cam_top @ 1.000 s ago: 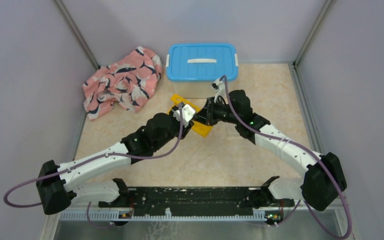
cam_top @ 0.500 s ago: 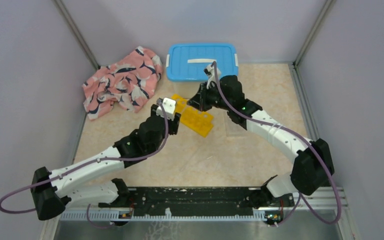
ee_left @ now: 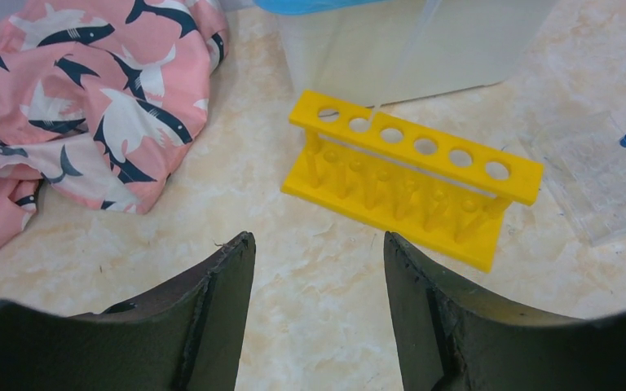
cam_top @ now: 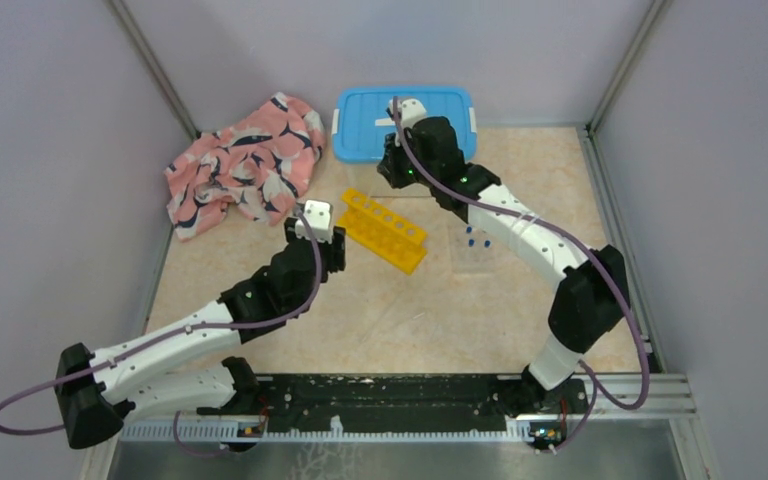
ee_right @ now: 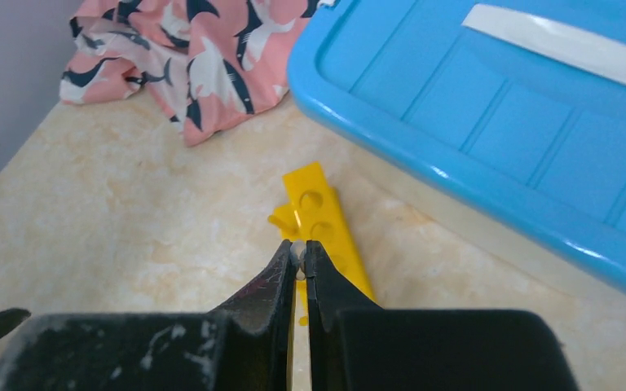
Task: Organize the chemistry lab equipment
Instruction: Insert the test tube into the slot of the test tube rack.
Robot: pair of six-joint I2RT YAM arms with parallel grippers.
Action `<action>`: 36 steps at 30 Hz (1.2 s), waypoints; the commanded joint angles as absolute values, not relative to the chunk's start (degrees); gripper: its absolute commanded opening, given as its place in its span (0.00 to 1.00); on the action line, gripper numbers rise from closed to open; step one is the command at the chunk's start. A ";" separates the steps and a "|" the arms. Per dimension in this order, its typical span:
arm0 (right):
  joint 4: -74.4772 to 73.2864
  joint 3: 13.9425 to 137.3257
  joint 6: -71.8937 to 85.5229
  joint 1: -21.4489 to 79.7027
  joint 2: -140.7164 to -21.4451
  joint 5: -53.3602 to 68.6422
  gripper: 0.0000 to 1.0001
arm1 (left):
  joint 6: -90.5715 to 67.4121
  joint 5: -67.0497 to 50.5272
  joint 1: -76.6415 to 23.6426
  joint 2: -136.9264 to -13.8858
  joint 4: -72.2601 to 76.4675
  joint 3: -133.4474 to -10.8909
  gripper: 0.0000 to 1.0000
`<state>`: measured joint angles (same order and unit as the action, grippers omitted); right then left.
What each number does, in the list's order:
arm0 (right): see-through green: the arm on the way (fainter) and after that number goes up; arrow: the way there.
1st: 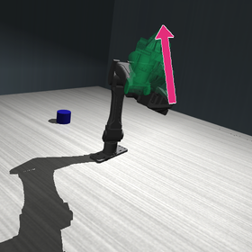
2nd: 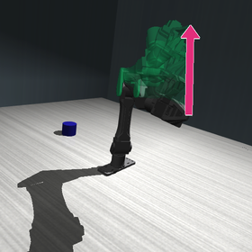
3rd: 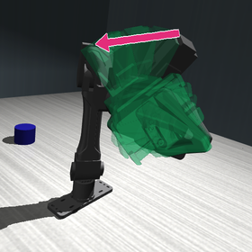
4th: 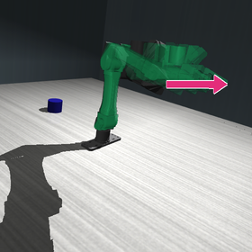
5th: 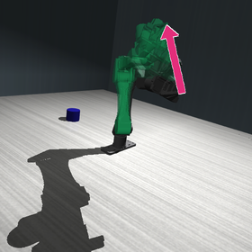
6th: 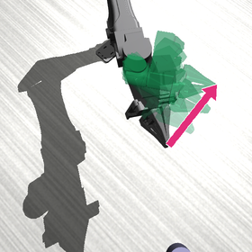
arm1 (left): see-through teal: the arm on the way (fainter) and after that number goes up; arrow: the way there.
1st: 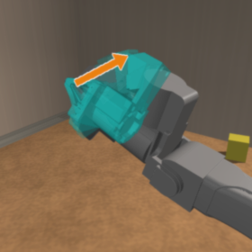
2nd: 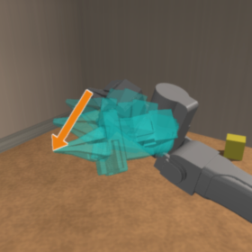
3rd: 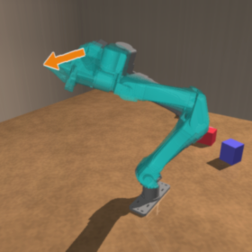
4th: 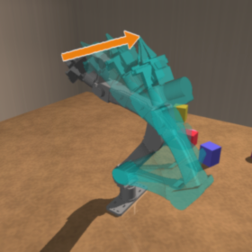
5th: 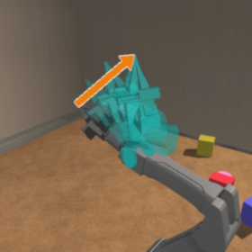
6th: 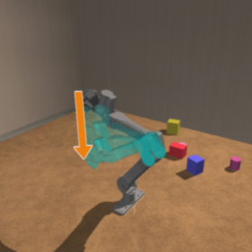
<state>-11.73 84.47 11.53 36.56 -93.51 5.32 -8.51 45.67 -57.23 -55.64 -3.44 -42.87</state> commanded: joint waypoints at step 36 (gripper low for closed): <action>-17.15 92.52 0.26 42.90 -98.10 -9.29 0.02 | -11.07 45.27 -57.45 -59.18 -0.43 -38.19 0.65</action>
<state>-18.41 90.94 0.99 41.95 -99.53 -8.10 -10.74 45.54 -57.23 -58.78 -1.69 -38.85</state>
